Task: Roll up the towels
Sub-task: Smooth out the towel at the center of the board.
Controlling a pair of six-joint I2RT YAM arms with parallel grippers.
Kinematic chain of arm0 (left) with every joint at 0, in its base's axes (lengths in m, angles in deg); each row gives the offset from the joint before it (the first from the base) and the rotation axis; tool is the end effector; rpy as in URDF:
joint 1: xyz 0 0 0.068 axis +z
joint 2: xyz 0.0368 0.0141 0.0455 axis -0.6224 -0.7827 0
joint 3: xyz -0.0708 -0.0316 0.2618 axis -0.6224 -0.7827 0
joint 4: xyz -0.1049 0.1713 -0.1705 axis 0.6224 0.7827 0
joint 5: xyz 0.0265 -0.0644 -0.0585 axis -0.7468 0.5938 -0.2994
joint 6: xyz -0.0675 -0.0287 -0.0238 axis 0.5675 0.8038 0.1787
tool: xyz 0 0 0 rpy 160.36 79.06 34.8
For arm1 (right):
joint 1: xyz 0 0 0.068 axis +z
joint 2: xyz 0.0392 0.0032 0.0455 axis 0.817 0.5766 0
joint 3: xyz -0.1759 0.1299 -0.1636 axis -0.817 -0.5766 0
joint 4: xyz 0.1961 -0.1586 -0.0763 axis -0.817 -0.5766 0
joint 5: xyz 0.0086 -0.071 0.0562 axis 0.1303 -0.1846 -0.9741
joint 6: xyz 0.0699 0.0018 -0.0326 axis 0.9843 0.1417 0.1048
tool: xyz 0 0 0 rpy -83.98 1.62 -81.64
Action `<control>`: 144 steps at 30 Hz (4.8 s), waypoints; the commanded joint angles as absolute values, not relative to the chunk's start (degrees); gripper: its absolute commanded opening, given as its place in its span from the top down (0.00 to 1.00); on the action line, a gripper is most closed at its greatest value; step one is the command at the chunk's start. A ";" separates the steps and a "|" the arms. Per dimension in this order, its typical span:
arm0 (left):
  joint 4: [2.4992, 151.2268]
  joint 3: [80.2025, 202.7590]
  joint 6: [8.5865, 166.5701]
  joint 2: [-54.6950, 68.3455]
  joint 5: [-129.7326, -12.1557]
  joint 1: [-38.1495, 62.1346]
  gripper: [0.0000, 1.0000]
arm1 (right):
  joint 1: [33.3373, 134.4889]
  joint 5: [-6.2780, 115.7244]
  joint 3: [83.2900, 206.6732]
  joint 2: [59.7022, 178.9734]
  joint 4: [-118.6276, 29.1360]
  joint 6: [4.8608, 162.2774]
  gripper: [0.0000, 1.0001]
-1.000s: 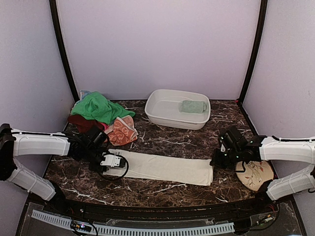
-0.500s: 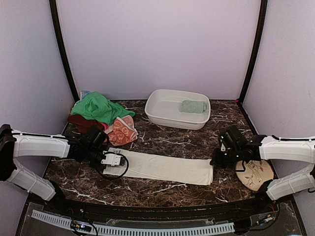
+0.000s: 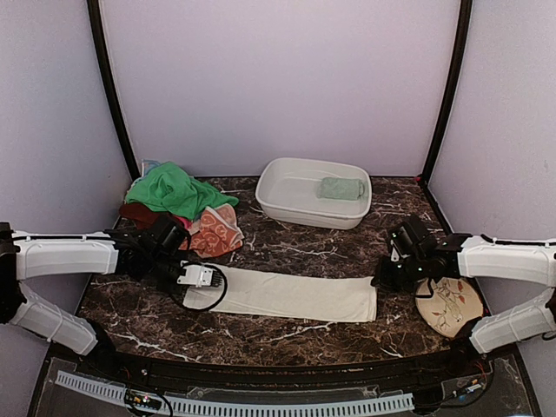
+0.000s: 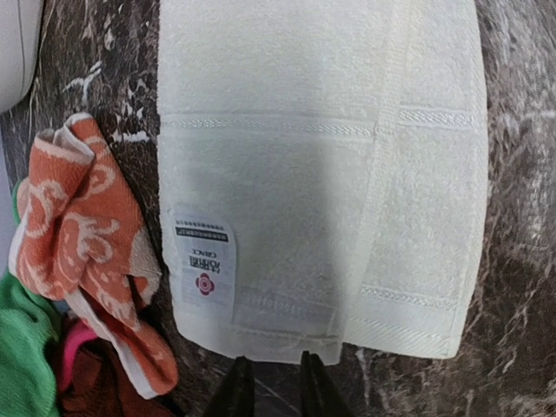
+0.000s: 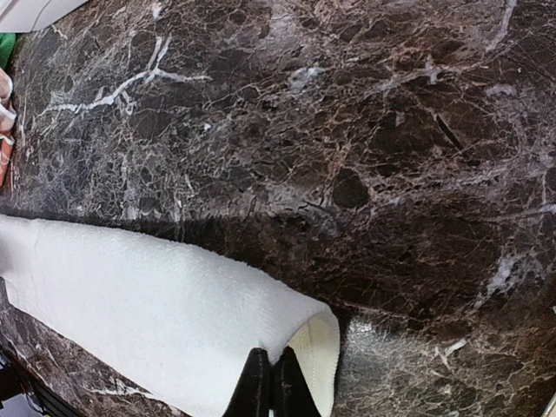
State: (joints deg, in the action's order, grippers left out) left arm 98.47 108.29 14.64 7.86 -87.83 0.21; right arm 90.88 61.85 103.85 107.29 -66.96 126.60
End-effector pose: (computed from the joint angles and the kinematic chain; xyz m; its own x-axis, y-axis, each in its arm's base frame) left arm 0.2140 -0.1564 0.1601 0.1703 0.9710 -0.1679 0.8248 -0.0472 0.5634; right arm 0.1924 0.1409 0.1520 -0.8920 0.2955 -0.3422 0.1375 0.8983 0.4173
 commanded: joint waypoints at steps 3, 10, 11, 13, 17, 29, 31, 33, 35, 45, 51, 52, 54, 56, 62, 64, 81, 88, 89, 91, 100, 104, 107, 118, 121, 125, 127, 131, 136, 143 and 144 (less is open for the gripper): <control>100.47 105.02 12.63 9.48 -86.90 -0.17 0.59 | 89.82 60.51 104.77 108.70 -66.88 125.94 1.00; 95.44 104.86 10.95 5.57 -88.12 -0.58 0.53 | 89.52 59.47 104.70 109.73 -65.94 126.36 1.00; 95.86 105.24 11.04 4.84 -88.06 -0.61 0.54 | 89.54 59.46 104.69 109.65 -66.02 126.33 1.00; 95.30 105.32 11.21 3.44 -88.54 -0.61 0.55 | 89.54 59.46 104.85 109.50 -66.20 126.40 1.00; 91.07 104.02 10.62 2.93 -89.19 -0.62 0.58 | 89.42 59.08 104.86 109.19 -66.17 126.33 1.00; 88.25 103.42 8.59 3.89 -90.68 -1.19 0.73 | 89.38 58.14 104.84 109.26 -65.52 126.32 1.00; 87.46 103.35 8.86 2.69 -90.95 -1.15 0.77 | 89.33 58.06 105.11 109.28 -65.72 126.17 1.00; 86.66 103.26 9.10 1.76 -91.28 -1.15 0.81 | 89.29 58.10 105.43 109.19 -66.04 126.02 1.00; 85.65 103.20 9.03 1.34 -91.50 -1.15 0.87 | 89.23 58.08 105.79 109.26 -66.41 125.85 1.00; 86.73 106.04 9.60 4.58 -91.71 -1.15 1.00 | 88.17 57.61 106.60 109.01 -67.45 125.03 1.00; 96.41 112.37 14.36 6.92 -89.23 -1.15 1.00 | 87.21 57.29 106.67 109.17 -67.62 124.40 1.00; 97.76 112.92 15.13 7.10 -88.48 -1.17 1.00 | 87.10 57.32 106.70 109.34 -67.53 124.30 1.00; 99.37 113.33 16.07 7.41 -87.68 -1.22 1.00 | 86.73 57.26 106.77 109.72 -67.48 124.06 1.00; 100.29 113.16 16.48 7.60 -87.41 -1.23 1.00 | 86.29 57.18 106.78 110.20 -67.40 123.87 1.00; 104.11 112.60 16.97 8.27 -85.88 -1.51 0.99 | 85.03 57.13 107.11 111.30 -67.12 123.23 1.00; 101.78 110.41 15.66 8.71 -87.56 -1.50 0.83 | 84.87 57.26 107.26 112.10 -66.97 123.04 1.00; 91.73 107.52 10.95 0.14 -89.36 -1.50 0.68 | 89.15 63.48 106.34 103.98 -76.53 125.43 0.60; 92.13 107.78 11.32 0.99 -89.78 -1.50 0.82 | 105.66 68.89 102.84 100.47 -81.37 133.57 0.60; 91.36 107.58 11.30 1.03 -90.10 -1.50 0.85 | 107.43 68.97 102.43 100.98 -81.47 134.73 0.60; 90.24 107.46 11.35 0.90 -90.53 -1.50 0.90 | 109.56 68.69 101.66 102.78 -81.52 136.89 0.59; 88.77 107.63 12.10 0.17 -91.69 -1.50 1.00 | 111.21 67.46 100.66 109.00 -74.16 139.96 0.68; 88.73 107.63 12.10 0.96 -91.71 -1.47 1.00 | 111.23 67.59 100.35 111.36 -71.52 140.65 0.76; 88.75 107.48 12.28 1.28 -91.69 -1.50 1.00 | 111.26 67.68 100.00 112.22 -69.97 141.15 0.78; 90.48 109.06 13.69 2.11 -90.72 -1.41 1.00 | 110.22 73.10 103.47 108.32 -76.62 140.58 1.00; 92.93 110.79 14.67 2.78 -89.78 -1.41 1.00 | 108.62 74.72 105.03 105.27 -80.01 139.67 1.00; 95.16 112.59 15.03 3.88 -89.38 -1.41 1.00 | 104.76 75.13 106.61 102.24 -82.54 137.45 1.00; 95.63 112.85 14.92 4.33 -89.34 -1.33 1.00 | 103.47 74.91 107.04 101.47 -83.07 136.44 1.00; 101.39 113.46 15.86 4.25 -86.62 -1.36 0.96 | 102.67 74.52 108.16 101.83 -83.34 135.34 1.00; 106.22 110.45 14.76 5.06 -82.38 -1.62 0.70 | 102.52 74.23 109.86 103.13 -83.32 134.54 1.00; 99.68 108.14 14.83 2.71 -83.64 -1.98 0.67 | 101.63 73.79 112.46 104.32 -83.87 133.03 1.00; 99.21 108.30 15.17 1.90 -83.76 -2.02 0.67 | 101.55 73.79 112.80 104.44 -84.14 132.94 1.00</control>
